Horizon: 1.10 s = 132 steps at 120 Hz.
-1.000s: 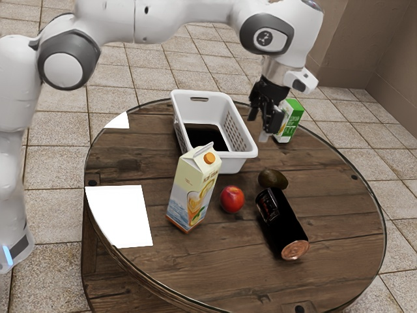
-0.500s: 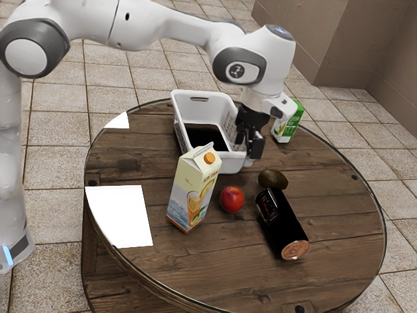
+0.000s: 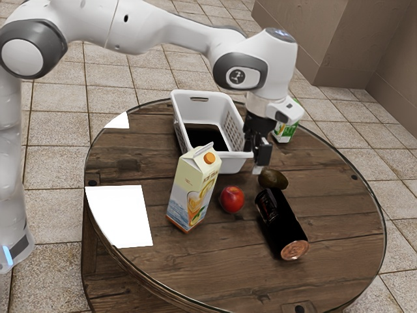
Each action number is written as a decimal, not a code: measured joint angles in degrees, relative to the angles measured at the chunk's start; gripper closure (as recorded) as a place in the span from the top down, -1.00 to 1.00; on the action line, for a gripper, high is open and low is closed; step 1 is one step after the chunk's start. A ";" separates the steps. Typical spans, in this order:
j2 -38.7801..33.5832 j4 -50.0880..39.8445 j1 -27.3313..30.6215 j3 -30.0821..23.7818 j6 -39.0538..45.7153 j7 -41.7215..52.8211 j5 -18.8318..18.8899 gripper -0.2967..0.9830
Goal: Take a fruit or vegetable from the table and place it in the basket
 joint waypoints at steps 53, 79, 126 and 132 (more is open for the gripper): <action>-1.22 -9.17 0.00 0.09 5.66 0.12 -1.38 0.54; -0.07 -10.12 -0.02 0.00 7.74 0.14 -1.49 0.54; 1.47 -12.13 0.05 -0.65 10.81 0.12 -1.55 0.54; 1.63 -12.17 -0.18 -0.74 11.08 0.12 -1.56 0.54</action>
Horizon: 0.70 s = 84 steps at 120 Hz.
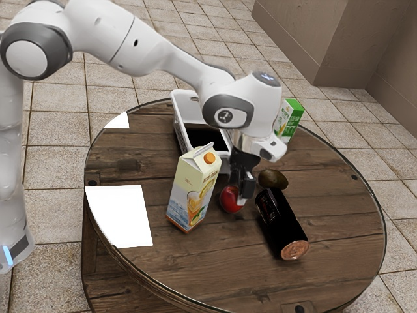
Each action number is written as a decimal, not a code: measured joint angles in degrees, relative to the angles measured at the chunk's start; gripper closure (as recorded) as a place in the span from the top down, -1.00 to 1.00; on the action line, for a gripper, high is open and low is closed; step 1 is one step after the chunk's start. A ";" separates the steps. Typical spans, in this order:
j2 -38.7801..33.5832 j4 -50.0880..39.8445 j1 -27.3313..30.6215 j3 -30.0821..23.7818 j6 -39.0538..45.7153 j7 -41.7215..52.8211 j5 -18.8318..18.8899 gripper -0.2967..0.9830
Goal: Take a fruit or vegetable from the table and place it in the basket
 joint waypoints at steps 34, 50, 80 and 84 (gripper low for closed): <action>0.23 -1.66 0.10 -0.10 1.46 0.00 0.04 0.54; 0.26 -2.67 0.01 -0.46 2.34 0.01 0.05 0.54; 1.28 -2.93 -0.28 -0.93 3.71 -0.08 0.05 0.54; 1.46 -2.93 -0.26 -0.93 3.80 -0.15 0.05 0.50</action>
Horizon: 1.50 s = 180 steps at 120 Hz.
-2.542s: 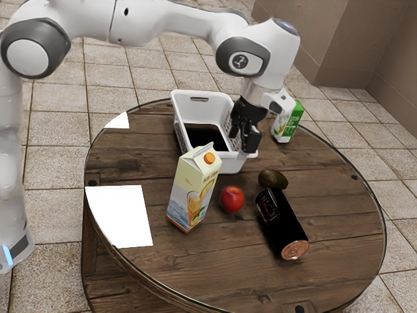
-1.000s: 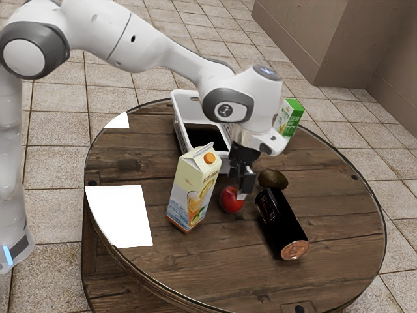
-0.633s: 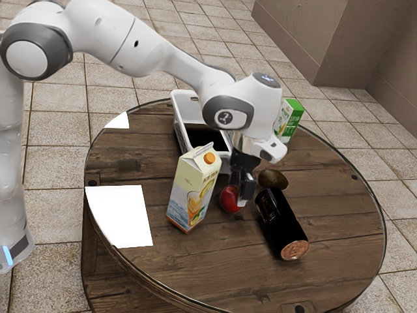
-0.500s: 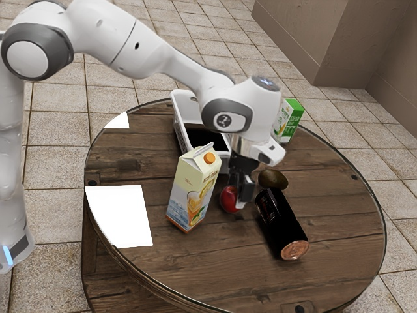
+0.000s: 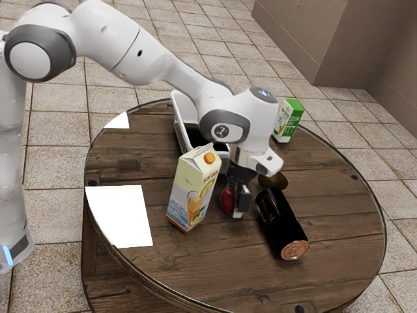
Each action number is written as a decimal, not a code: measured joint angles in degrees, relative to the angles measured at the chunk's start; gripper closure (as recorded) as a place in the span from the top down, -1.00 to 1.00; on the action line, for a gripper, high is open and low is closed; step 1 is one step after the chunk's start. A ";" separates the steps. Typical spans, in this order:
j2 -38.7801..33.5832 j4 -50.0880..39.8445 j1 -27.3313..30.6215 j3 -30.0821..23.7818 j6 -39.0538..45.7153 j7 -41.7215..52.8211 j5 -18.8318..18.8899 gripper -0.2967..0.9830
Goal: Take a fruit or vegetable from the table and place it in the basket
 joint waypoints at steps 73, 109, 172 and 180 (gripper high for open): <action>-9.90 12.09 1.48 7.13 -11.21 -2.15 1.89 0.09; -1.19 19.89 11.98 7.73 -17.06 -2.41 2.10 0.08; -2.52 18.87 10.67 8.55 -18.92 -2.43 1.75 0.44; -2.50 18.89 10.55 8.59 -19.00 -2.43 1.72 0.48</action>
